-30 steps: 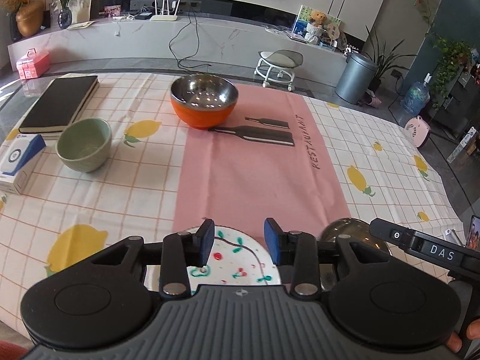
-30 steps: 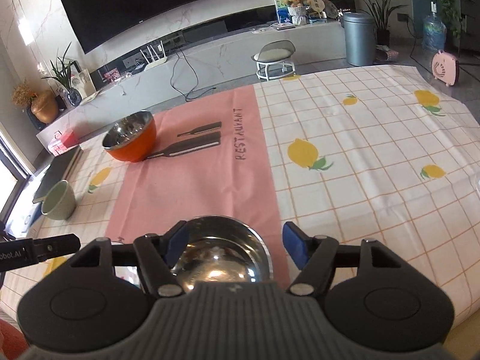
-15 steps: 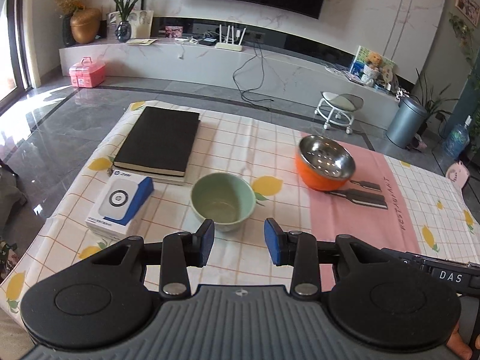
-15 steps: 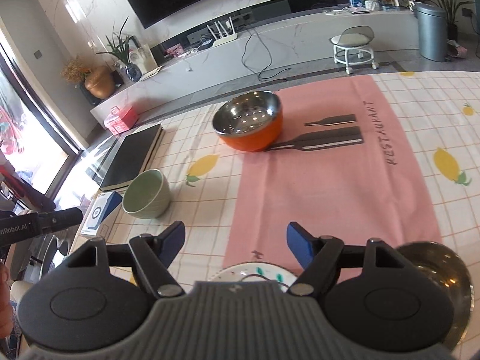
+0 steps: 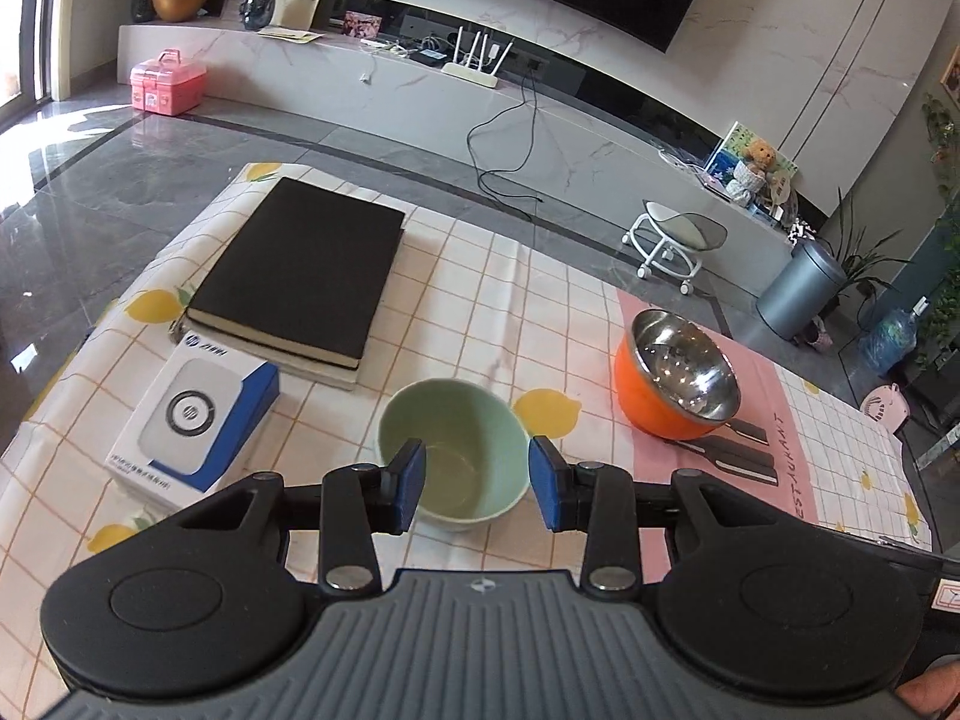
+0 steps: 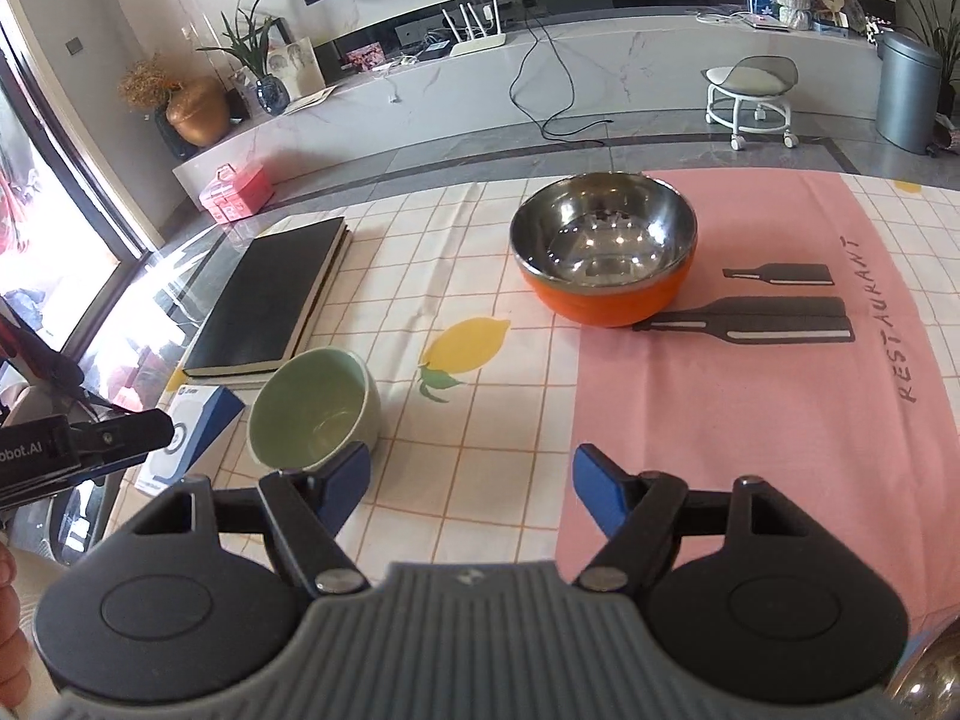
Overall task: Organize plates and bowls
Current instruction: 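Move both grippers toward the orange steel bowl, then close both grippers on the orange bowl rim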
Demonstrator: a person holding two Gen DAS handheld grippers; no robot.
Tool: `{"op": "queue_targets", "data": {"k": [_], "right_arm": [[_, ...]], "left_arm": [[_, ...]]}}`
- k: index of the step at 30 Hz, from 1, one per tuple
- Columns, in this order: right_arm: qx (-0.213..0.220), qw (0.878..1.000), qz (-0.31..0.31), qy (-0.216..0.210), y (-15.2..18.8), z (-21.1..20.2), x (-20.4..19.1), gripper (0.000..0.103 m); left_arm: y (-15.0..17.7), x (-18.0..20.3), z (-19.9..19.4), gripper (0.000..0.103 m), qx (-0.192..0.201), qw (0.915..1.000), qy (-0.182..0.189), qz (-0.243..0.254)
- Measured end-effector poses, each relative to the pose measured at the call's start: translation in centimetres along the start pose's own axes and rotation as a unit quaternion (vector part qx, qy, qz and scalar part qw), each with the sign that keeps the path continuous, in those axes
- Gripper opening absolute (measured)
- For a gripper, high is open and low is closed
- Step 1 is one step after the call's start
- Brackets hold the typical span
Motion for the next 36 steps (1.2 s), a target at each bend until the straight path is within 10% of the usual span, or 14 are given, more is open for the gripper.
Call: {"op": "queue_targets", "data": {"k": [11, 24, 36], "right_arm": [[0.029, 0.995, 0.008, 0.098, -5.7, 3.1, 7.0, 0.074], [-0.009, 0.987, 0.089, 0.130, -8.3, 10.6, 12.2, 0.072], [-0.039, 0.992, 0.090, 0.079, -7.2, 12.4, 11.9, 0.017]], "left_arm": [[-1.7, 8.2, 6.7, 0.060, 0.000, 0.9970, 0.074, 0.023], [-1.4, 9.7, 14.4, 0.064, -0.009, 0.9977, 0.051, -0.044], [0.3, 9.7, 18.1, 0.049, -0.051, 0.9979, 0.025, -0.032]]}}
Point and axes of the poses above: each gripper's, at about its wrist camera, not at the fingertips, and z roughly the way its jaws point, x to its right, y to its underside, the point moved 10 cm from there along z, roughly the way its jaws point, and after that the axes turned 5 degrees about x, right-handed, at the moved point
